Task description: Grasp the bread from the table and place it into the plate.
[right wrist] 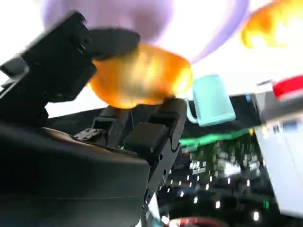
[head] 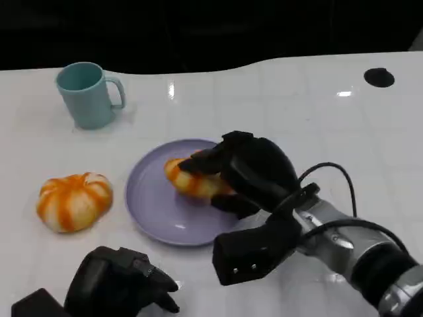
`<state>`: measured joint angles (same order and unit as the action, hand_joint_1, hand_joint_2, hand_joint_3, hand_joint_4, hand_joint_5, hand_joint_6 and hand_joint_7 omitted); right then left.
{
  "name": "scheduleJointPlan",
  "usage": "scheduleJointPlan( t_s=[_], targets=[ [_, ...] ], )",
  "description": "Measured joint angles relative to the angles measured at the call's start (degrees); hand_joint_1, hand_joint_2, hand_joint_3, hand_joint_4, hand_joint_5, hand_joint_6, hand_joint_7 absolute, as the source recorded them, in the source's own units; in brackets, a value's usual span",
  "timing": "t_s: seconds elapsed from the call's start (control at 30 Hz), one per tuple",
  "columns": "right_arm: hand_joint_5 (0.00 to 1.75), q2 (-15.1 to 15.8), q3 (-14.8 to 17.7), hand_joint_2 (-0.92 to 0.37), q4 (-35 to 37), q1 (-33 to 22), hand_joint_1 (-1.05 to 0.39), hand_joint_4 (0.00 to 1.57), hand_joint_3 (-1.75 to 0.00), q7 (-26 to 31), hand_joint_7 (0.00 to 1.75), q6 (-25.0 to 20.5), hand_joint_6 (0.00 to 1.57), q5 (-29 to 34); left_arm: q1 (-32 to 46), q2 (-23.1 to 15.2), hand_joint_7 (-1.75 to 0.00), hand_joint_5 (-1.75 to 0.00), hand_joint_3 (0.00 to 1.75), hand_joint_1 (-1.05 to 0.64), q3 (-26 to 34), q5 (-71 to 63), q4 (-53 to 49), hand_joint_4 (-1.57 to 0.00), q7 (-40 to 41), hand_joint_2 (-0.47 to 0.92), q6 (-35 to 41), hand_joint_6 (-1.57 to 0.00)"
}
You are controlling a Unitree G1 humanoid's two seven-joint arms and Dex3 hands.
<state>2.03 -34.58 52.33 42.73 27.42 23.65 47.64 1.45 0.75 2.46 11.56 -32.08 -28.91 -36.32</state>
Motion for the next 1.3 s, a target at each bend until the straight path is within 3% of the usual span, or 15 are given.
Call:
scheduleJointPlan(
  t_s=[0.13, 0.3, 0.4, 0.6, 0.73, 0.8, 0.9, 0.97, 1.03, 1.1, 1.17, 1.3],
  targets=[
    [0.4, 2.6, 0.2, -0.88, -5.7, -1.1, -0.38, 0.05, -0.05, -6.4, 0.0, -0.9, 0.44, -0.4, -0.1, 0.0, -0.23, -0.62, 0.0, -1.05, 0.0, 0.0, 0.0, -1.46, 0.0, 0.89, 0.0, -1.57],
    [0.43, 5.9, 0.9, -0.88, -13.3, -5.4, -0.39, 0.06, -0.02, -10.8, 0.01, -1.0, 0.46, -2.1, -0.1, 0.0, -0.23, -0.62, 0.0, -1.05, 0.0, 0.0, 0.0, -1.46, 0.0, 0.89, 0.0, -1.57],
    [0.47, 8.2, 2.5, -0.88, -17.3, -8.4, -0.39, 0.09, -0.01, -12.7, 0.01, 1.3, 0.48, -4.3, -0.1, 0.0, -0.23, -0.62, 0.0, -1.05, 0.0, 0.0, 0.0, -1.46, 0.1, 0.89, 0.1, -1.57],
    [0.57, 12.0, 7.5, -0.89, -24.4, -14.9, -0.32, 0.24, -0.01, -15.6, 0.04, 6.1, 0.55, -11.6, -0.2, 0.0, -0.23, -0.62, 0.0, -1.05, 0.0, 0.0, 0.0, -1.46, 0.1, 0.89, 0.1, -1.57],
    [0.66, 12.2, 11.4, -0.91, -28.3, -20.2, -0.19, 0.49, -0.02, -16.6, 0.13, 10.3, 0.74, -18.4, -0.3, 0.0, -0.23, -0.62, 0.0, -1.05, 0.0, 0.0, 0.0, -1.46, 0.1, 0.89, 0.2, -1.57],
    [0.69, 12.2, 13.4, -0.92, -29.2, -22.6, -0.16, 0.53, -0.02, -17.3, 0.14, 13.0, 0.78, -22.4, -0.3, 0.0, -0.23, -0.62, 0.0, -1.05, 0.0, 0.0, -0.1, -1.47, 0.1, 0.89, 0.3, -1.57],
    [0.87, 12.1, 15.7, -0.88, -30.1, -25.2, -0.09, 0.64, -0.13, -19.4, 0.21, 15.0, 0.89, -27.2, -0.3, 0.0, -0.23, -0.62, 0.0, -1.05, 0.0, -0.1, -0.1, -1.46, 0.1, 0.9, 0.3, -1.57],
    [1.01, 12.1, 16.9, -0.6, -31.0, -27.3, -0.04, 0.66, -0.75, -21.7, 0.3, 16.5, 0.92, -31.2, -0.3, 0.0, -0.23, -0.62, 0.0, -1.05, 0.0, -0.1, -0.1, -1.46, 0.2, 0.9, 0.3, -1.57],
    [1.11, 11.9, 18.0, -0.52, -31.6, -29.4, -0.02, 0.68, -0.95, -24.3, 0.4, 17.8, 0.95, -35.3, -0.3, 0.0, -0.23, -0.62, 0.0, -1.05, 0.0, -0.2, -0.2, -1.46, 0.2, 0.9, 0.3, -1.57],
    [1.2, 11.8, 19.0, -0.52, -32.5, -31.3, -0.04, 0.7, -1.02, -26.6, 0.64, 18.0, 0.9, -38.3, -0.4, 0.0, -0.23, -0.61, 0.0, -1.05, 0.0, -0.2, -0.2, -1.46, 0.2, 0.9, 0.3, -1.57],
    [1.37, 11.8, 19.7, -0.57, -34.6, -33.6, -0.08, 0.71, -0.97, -29.1, 0.99, 17.4, 0.8, -40.8, -0.4, 0.0, -0.22, -0.61, 0.0, -1.05, 0.0, -0.1, -0.2, -1.46, 0.2, 0.9, 0.3, -1.57],
    [1.61, 11.9, 21.2, -0.67, -39.0, -38.4, -0.1, 0.81, -0.9, -34.0, 1.28, 14.2, 0.75, -45.4, -0.4, 0.0, -0.22, -0.61, 0.0, -1.05, 0.0, -0.2, -0.2, -1.46, 0.2, 0.9, 0.2, -1.57]
  ],
)
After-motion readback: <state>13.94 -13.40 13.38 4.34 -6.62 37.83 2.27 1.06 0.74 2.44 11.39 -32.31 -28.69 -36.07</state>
